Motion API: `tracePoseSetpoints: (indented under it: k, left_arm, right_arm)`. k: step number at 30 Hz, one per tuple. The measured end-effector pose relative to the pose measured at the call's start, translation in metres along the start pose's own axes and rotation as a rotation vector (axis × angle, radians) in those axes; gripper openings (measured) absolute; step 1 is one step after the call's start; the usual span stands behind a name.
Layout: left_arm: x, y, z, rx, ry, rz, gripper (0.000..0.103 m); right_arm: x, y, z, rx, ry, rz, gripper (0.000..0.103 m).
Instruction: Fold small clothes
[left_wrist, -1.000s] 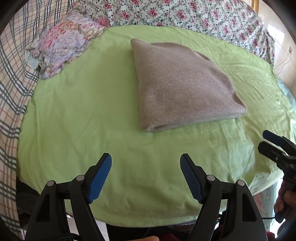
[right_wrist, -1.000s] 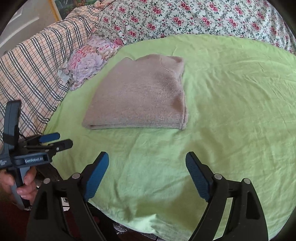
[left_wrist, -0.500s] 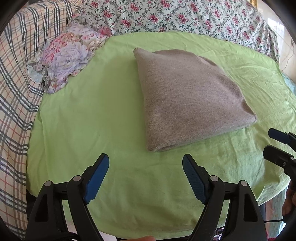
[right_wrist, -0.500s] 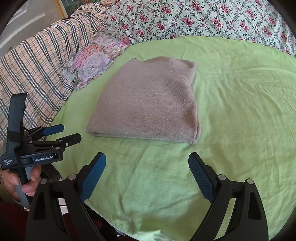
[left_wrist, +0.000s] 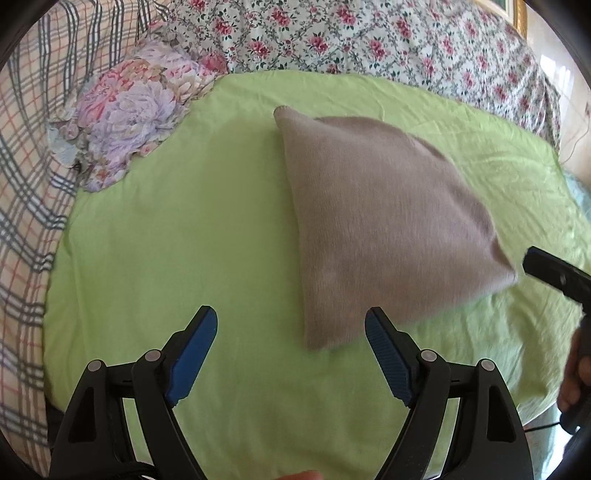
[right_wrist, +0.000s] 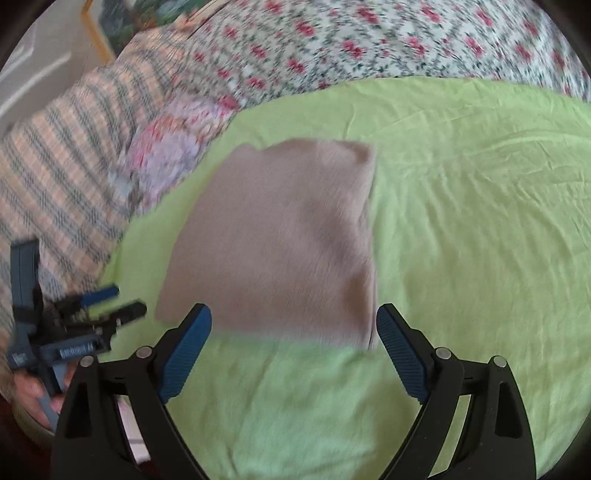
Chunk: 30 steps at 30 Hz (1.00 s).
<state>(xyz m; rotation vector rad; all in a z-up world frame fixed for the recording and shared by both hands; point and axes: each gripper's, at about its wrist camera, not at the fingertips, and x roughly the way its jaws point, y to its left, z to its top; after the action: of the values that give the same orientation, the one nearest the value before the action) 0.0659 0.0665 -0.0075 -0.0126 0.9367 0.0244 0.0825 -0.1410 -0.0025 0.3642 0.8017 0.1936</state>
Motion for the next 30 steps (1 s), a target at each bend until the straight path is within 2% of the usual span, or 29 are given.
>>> tracePoseSetpoints:
  k: [3,5,10,13,14,17,19,22,30]
  left_arm:
    - [0.012,0.008,0.018,-0.031,0.016,-0.039,0.083]
    - [0.026,0.014,0.031,-0.058,0.046,-0.071,0.083]
    - [0.05,0.031,0.053,-0.146,0.055,-0.153,0.083]
    - [0.067,0.042,0.06,-0.231,0.079,-0.217,0.083]
    - [0.072,0.042,0.06,-0.246,0.089,-0.235,0.083]
    - [0.076,0.03,0.059,-0.201,0.085,-0.216,0.083]
    - [0.085,0.021,0.057,-0.16,0.116,-0.201,0.083]
    - [0.1,0.015,0.053,-0.153,0.155,-0.206,0.084]
    - [0.072,0.011,0.048,-0.106,0.116,-0.145,0.083]
  right_arm:
    - [0.018,-0.018,0.022,0.068,0.0,0.016,0.089]
    - [0.031,-0.027,0.034,0.103,0.014,0.021,0.072]
    - [0.068,-0.048,0.053,0.18,0.066,0.062,0.065]
    - [0.083,-0.057,0.054,0.204,0.105,0.061,0.018]
    - [0.078,-0.058,0.055,0.195,0.082,0.065,0.015]
    - [0.068,-0.057,0.053,0.151,0.061,0.036,0.014]
    - [0.08,-0.063,0.048,0.138,0.091,0.002,0.014]
    - [0.082,-0.066,0.043,0.151,0.081,-0.004,0.014]
    - [0.043,-0.041,0.048,0.065,0.039,-0.081,0.022]
